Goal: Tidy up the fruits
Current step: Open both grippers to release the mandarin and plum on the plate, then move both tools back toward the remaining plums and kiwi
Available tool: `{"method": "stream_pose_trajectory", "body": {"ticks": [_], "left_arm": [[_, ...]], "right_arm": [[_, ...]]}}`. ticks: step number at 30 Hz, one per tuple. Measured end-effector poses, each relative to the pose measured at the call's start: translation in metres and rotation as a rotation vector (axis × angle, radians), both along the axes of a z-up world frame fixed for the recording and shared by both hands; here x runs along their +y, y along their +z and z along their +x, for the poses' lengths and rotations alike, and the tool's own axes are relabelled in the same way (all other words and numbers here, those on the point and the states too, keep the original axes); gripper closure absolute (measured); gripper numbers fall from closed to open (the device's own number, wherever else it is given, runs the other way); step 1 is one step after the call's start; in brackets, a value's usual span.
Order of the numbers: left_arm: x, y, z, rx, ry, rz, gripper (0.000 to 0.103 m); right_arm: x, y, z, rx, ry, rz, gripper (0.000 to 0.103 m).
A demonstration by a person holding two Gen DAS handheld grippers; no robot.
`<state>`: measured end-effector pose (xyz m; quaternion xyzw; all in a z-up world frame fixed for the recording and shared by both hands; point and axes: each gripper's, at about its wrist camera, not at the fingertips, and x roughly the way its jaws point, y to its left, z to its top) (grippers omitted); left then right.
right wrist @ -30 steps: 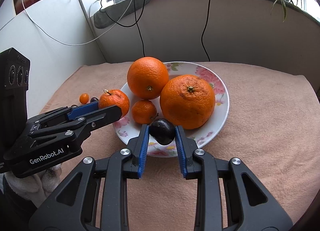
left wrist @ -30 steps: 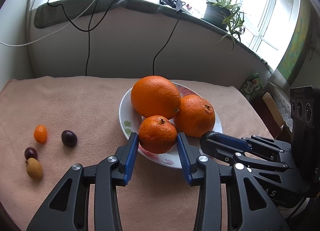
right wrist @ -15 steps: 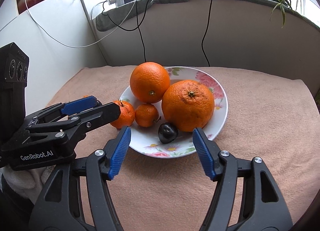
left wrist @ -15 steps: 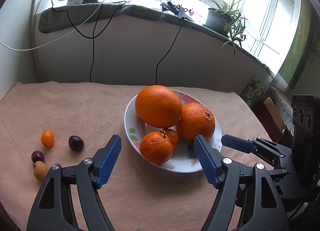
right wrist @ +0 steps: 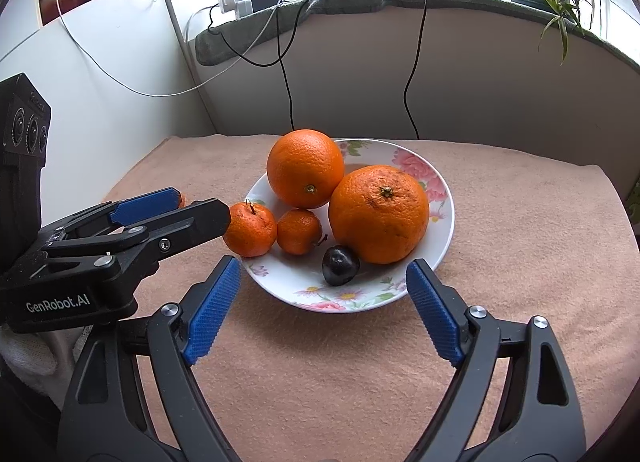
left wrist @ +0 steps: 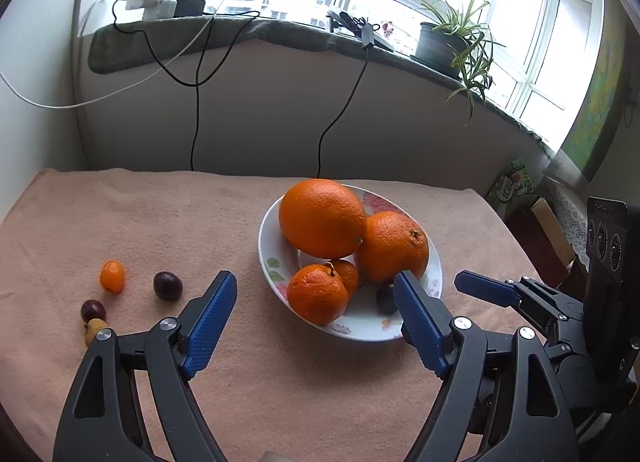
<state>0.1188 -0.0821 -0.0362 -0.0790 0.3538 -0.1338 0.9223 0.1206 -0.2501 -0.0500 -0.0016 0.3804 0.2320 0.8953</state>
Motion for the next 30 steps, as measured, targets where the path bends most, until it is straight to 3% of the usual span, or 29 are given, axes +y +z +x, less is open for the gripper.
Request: {"method": "stream_pose_trajectory", "body": {"ticks": [30], "left_arm": [[0.051, 0.018, -0.038, -0.069, 0.097, -0.009, 0.022]], "right_arm": [[0.034, 0.023, -0.003, -0.028, 0.026, 0.029, 0.015]]}}
